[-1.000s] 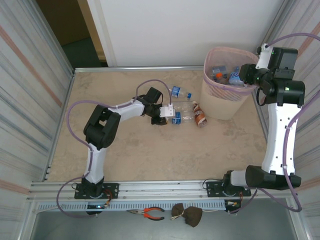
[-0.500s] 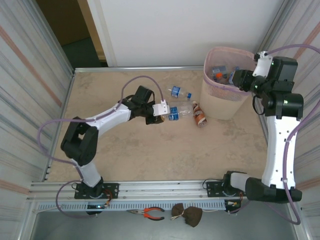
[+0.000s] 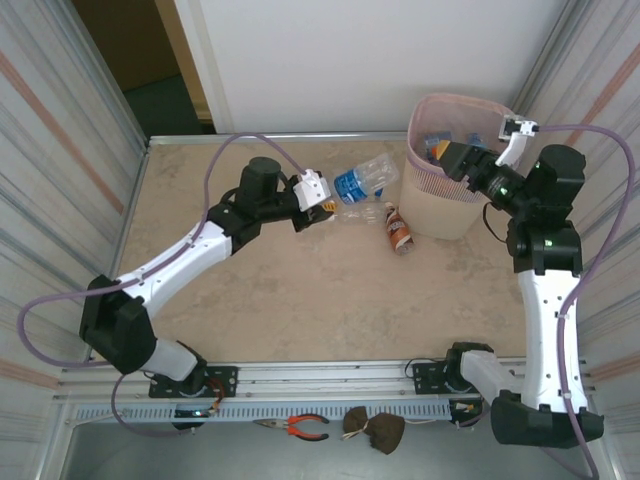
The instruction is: Put the plastic bottles in the bin
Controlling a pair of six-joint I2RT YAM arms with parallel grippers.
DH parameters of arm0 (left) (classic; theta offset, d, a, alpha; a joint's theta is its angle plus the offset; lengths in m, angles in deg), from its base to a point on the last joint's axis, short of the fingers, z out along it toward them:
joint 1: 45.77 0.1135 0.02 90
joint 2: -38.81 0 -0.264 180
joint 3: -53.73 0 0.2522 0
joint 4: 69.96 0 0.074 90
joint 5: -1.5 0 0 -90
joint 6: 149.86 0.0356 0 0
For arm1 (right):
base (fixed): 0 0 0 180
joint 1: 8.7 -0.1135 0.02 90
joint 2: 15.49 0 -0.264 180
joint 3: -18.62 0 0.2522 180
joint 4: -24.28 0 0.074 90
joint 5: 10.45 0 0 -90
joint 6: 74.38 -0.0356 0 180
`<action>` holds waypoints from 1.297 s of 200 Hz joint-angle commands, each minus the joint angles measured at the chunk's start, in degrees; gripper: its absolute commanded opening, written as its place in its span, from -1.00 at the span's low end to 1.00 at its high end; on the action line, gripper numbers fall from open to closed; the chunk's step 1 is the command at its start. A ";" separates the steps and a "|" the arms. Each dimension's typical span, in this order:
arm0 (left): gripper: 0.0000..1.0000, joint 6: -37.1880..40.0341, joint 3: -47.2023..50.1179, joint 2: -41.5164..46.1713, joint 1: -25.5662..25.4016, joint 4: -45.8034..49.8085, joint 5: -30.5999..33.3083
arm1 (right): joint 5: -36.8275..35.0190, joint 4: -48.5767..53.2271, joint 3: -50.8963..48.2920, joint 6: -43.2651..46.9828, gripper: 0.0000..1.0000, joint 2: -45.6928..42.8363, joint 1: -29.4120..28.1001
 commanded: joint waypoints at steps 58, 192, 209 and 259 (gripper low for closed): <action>-0.44 -8.94 -5.66 2.30 -6.10 -7.32 5.16 | 3.58 -11.59 0.16 -5.83 0.73 3.14 -7.82; -0.44 -12.69 -11.47 -0.33 -9.55 -7.78 8.84 | 6.57 -17.14 -1.42 -6.48 0.78 6.21 -11.65; -0.44 -12.51 -11.75 -0.33 -9.98 -7.53 8.87 | 5.25 -17.22 -1.27 -6.44 0.71 6.24 -11.66; -0.44 -11.88 -12.72 -0.77 -10.68 -6.25 9.96 | 5.22 -16.83 -0.07 -6.27 0.44 7.12 -12.49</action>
